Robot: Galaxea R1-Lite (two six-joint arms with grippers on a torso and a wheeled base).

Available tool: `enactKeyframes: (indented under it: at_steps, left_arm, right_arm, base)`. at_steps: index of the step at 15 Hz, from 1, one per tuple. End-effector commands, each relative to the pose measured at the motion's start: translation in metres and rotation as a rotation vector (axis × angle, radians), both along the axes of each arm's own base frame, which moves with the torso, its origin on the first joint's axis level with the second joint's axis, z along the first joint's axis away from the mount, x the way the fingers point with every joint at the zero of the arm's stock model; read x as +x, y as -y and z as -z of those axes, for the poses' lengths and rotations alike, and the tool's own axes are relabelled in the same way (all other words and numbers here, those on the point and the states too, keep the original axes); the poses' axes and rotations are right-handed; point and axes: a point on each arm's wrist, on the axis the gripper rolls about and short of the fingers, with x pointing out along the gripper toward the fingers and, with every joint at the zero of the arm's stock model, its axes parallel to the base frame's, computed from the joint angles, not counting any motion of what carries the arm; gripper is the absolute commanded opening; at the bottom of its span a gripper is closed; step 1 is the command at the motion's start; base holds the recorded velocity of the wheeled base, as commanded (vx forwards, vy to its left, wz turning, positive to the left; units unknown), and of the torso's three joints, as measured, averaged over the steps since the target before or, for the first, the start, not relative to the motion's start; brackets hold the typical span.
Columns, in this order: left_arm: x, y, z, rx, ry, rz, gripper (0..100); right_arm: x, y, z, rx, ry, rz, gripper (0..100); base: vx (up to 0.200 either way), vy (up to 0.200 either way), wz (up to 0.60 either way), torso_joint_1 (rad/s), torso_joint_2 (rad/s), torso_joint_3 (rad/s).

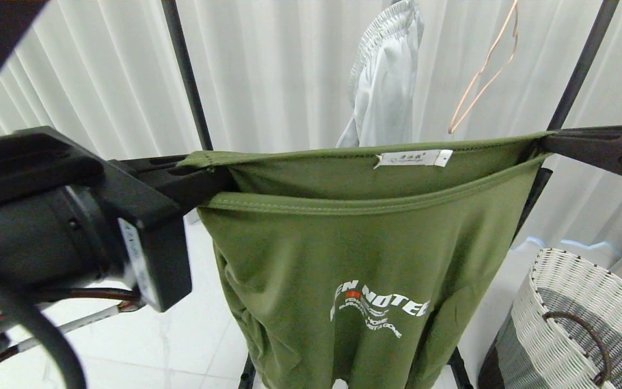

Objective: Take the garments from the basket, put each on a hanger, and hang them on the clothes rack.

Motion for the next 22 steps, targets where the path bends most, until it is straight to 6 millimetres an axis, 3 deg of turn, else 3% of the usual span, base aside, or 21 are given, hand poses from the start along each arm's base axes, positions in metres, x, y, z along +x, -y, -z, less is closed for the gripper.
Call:
enactKeyframes:
  at_steps: [1, 15, 16, 19, 22]
  left_arm:
    - [0.008, 0.014, 0.011, 0.045, -0.024, -0.005, 0]
    - [0.006, 0.01, 0.003, 0.025, -0.002, -0.009, 0]
    - [0.006, 0.01, 0.003, 0.025, -0.002, -0.009, 0]
    - [0.008, 0.01, 0.004, 0.028, -0.003, -0.017, 0]
    - [0.027, -0.001, 0.008, 0.044, -0.012, -0.133, 0]
  right_arm:
    - [-0.008, 0.007, 0.008, -0.003, -0.001, -0.01, 0]
    - [-0.008, 0.006, 0.002, 0.012, 0.014, -0.017, 0]
    - [-0.008, 0.006, 0.003, 0.011, 0.013, -0.017, 100]
    - [-0.011, 0.008, 0.005, 0.011, 0.014, -0.027, 100]
    - [-0.018, 0.015, 0.011, 0.008, 0.012, -0.043, 100]
  base:
    - [0.0, 0.0, 0.0, 0.0, 0.0, 0.0]
    - [0.0, 0.0, 0.0, 0.0, 0.0, 0.0]
    - [0.0, 0.0, 0.0, 0.0, 0.0, 0.0]
    - [0.0, 0.0, 0.0, 0.0, 0.0, 0.0]
    - [0.0, 0.0, 0.0, 0.0, 0.0, 0.0]
